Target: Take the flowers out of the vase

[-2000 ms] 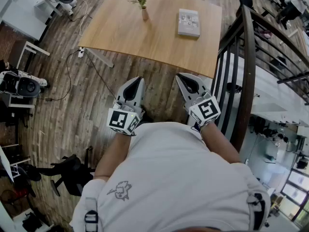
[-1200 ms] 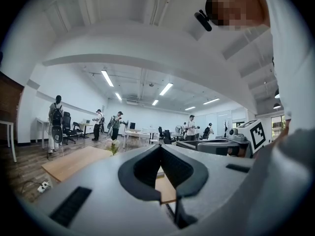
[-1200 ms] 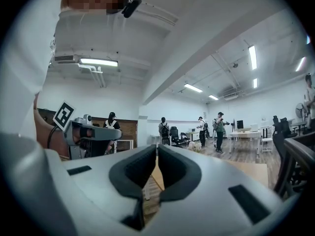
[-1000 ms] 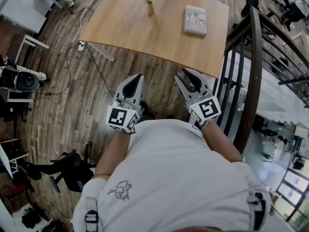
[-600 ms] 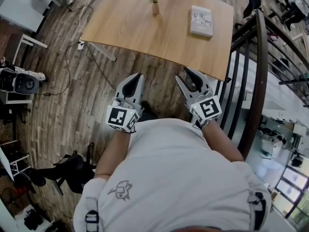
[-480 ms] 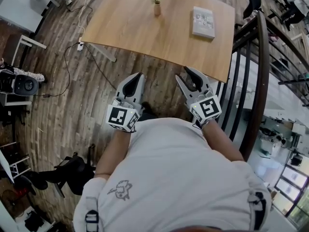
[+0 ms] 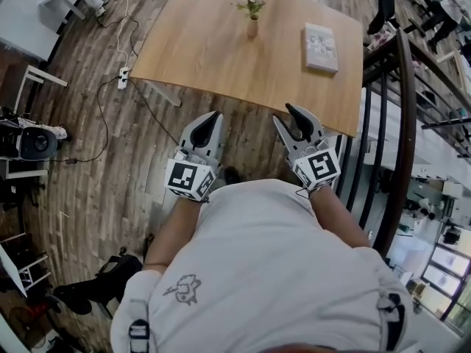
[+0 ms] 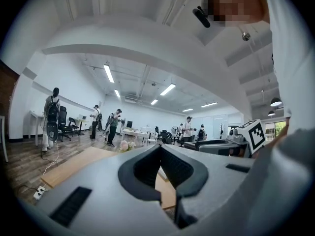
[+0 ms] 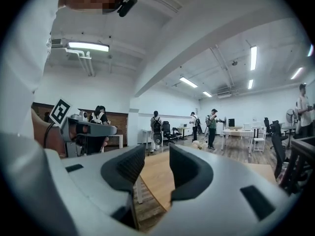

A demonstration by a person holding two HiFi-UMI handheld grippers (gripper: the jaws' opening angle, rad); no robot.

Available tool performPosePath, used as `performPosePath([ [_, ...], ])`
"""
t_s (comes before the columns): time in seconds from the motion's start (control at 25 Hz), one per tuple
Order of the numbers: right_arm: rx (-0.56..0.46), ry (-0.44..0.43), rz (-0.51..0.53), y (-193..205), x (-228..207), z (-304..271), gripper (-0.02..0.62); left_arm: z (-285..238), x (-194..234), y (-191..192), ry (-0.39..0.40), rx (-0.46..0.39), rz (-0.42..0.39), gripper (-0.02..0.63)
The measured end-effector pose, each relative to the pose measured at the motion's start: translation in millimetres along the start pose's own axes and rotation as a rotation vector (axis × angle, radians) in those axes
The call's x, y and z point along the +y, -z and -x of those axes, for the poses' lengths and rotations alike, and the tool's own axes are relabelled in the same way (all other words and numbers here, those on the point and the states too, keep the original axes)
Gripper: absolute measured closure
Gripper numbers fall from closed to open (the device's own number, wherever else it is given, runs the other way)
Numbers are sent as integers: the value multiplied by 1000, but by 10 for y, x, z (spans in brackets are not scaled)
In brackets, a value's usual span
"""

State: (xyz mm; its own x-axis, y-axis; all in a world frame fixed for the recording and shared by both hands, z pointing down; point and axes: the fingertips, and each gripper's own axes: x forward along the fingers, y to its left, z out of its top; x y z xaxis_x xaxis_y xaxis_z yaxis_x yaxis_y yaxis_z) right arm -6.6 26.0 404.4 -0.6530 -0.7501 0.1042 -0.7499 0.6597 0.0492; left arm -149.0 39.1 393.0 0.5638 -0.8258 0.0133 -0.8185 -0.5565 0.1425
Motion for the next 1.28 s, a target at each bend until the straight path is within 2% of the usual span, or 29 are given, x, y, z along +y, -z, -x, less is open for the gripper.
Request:
performPosePath([
  [0.28,32,8,-12,78,54,-242,431,-75,226,37,24,17,-4,601],
  [0.44,25,17,-25,49,-77,-339,431,-175,340,17,14,15,47,601],
  [0.56,15,11,-32,61,-223,-431,431,-262,365,23,8,22,27,601],
  [0.88,-11,-46,-41,45,-777,-873,431,-751,575,21,-52,40,24,601],
  [1.28,-29,-104,-54,22,-1772,-1151,431,-1712,515,-25,-100,43,6,601],
])
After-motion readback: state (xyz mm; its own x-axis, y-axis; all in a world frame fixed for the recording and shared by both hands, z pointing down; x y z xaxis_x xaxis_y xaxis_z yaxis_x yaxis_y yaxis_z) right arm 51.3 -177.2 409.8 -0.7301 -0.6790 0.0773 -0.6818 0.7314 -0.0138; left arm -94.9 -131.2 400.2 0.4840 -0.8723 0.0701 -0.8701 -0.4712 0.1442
